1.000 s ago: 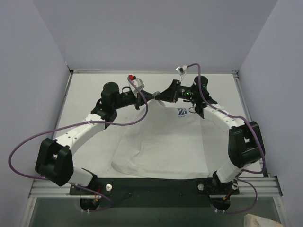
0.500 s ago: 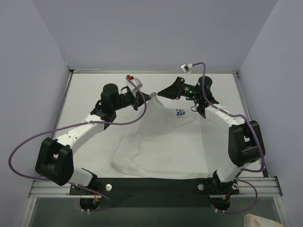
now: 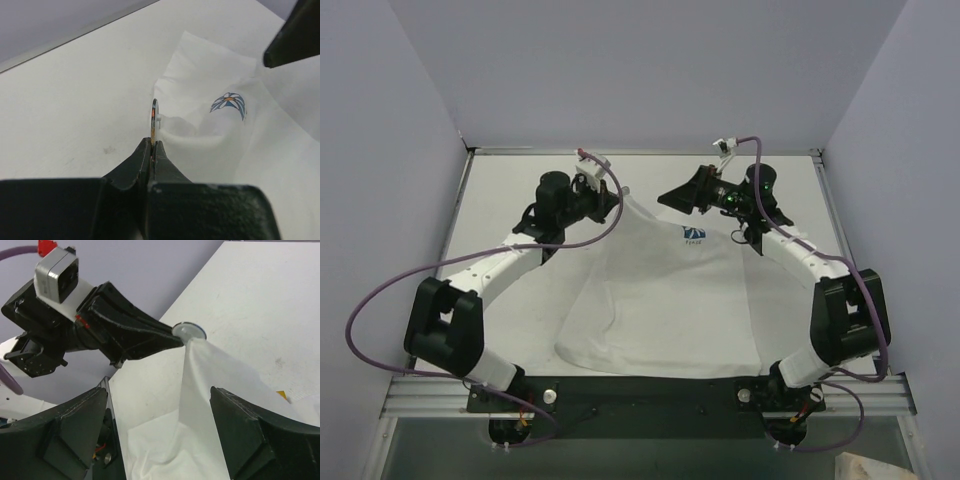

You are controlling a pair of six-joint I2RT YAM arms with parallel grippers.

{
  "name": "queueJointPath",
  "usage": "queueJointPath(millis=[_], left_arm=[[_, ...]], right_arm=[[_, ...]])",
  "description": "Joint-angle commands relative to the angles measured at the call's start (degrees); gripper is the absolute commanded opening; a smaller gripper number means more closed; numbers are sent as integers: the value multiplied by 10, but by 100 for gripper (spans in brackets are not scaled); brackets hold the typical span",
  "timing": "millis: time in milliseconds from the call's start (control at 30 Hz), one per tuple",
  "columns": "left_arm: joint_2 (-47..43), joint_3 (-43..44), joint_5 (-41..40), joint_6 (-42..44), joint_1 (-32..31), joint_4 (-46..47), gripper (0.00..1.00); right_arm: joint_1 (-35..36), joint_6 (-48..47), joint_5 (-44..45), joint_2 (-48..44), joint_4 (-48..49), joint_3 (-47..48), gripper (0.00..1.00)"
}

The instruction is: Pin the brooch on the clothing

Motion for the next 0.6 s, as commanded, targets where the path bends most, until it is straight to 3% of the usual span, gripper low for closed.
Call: queueJointPath(millis=[0, 333, 567], left_arm=[[35, 75, -79, -34, 18, -23, 0], [146, 178, -115, -107, 70, -91, 0], [220, 238, -106, -138, 96, -98, 0]], right_arm=[[2, -47, 9, -36, -20, -10, 89], [14, -111, 64, -65, -152, -38, 94], [20, -170, 164, -98, -347, -52, 95]])
